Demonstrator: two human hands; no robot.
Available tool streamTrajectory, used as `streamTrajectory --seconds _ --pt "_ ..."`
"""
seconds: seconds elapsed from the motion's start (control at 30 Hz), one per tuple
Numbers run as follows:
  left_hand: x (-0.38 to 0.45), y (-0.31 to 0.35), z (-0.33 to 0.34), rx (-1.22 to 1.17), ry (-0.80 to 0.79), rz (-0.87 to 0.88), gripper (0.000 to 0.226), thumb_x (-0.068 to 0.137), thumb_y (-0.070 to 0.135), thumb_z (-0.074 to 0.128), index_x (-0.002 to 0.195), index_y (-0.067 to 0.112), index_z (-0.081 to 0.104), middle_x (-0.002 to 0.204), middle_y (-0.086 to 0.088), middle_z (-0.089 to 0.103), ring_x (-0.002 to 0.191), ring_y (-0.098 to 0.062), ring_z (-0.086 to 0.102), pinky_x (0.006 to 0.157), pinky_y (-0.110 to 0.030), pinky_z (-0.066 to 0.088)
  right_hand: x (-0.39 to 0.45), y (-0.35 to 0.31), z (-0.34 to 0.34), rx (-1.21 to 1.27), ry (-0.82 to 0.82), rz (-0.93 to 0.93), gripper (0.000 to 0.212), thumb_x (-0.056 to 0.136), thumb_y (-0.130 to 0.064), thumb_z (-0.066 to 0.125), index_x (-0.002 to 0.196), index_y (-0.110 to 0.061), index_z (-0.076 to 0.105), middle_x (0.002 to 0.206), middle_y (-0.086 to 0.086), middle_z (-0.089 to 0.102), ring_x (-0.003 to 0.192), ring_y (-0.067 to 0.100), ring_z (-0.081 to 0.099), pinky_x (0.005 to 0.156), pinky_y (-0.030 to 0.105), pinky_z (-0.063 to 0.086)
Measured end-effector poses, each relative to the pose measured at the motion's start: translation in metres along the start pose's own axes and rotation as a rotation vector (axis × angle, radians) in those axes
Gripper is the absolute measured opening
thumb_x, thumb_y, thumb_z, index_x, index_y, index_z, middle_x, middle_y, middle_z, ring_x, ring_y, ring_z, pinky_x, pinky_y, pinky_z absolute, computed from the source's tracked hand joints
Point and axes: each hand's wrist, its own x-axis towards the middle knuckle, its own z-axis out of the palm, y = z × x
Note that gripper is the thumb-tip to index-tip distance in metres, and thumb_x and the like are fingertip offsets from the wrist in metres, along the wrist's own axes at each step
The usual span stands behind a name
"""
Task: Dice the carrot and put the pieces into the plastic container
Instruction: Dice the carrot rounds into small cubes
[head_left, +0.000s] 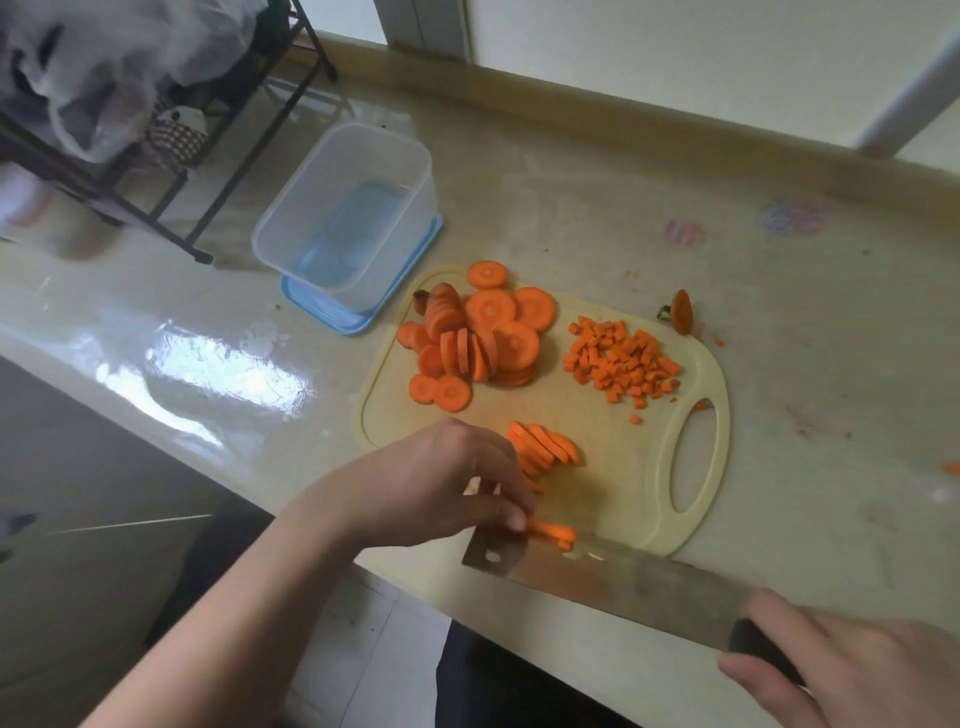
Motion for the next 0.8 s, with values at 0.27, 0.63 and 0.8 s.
streamTrajectory --seconds 0.27,0.63,0.8 --pt "0.01 0.002 0.005 0.084 -0.145 -0.016 0.014 0.094 0.027 0.072 0.105 0.021 0.078 0.097 0.012 0.066 0.087 -0.006 0.056 0.076 -0.015 0.043 0.002 -0.001 -0.004 0.001 0.026 -0.048 0.05 0.092 -0.066 0.025 0.07 -0.028 0.05 0.041 -0.002 0.047 0.03 0.006 0.046 0.029 0.026 0.04" --pt "0.018 -0.032 0.002 0.551 0.261 0.264 0.015 0.1 0.008 0.059 0.1 0.004 0.073 0.096 -0.011 0.064 0.081 -0.029 0.056 0.069 -0.039 0.049 -0.017 0.016 0.007 0.024 -0.064 0.104 0.042 0.088 -0.066 0.032 0.079 -0.028 0.046 0.045 -0.002 0.053 0.039 0.01 0.054 0.047 0.031 0.051" --pt "0.018 -0.04 0.01 0.614 0.252 0.284 0.016 0.093 -0.005 0.063 0.101 0.005 0.072 0.099 -0.012 0.064 0.082 -0.032 0.058 0.07 -0.042 0.05 -0.015 0.015 0.002 0.064 -0.076 0.147 0.044 0.088 -0.07 0.027 0.079 -0.031 0.046 0.046 -0.007 0.053 0.04 0.006 0.053 0.049 0.027 0.052"
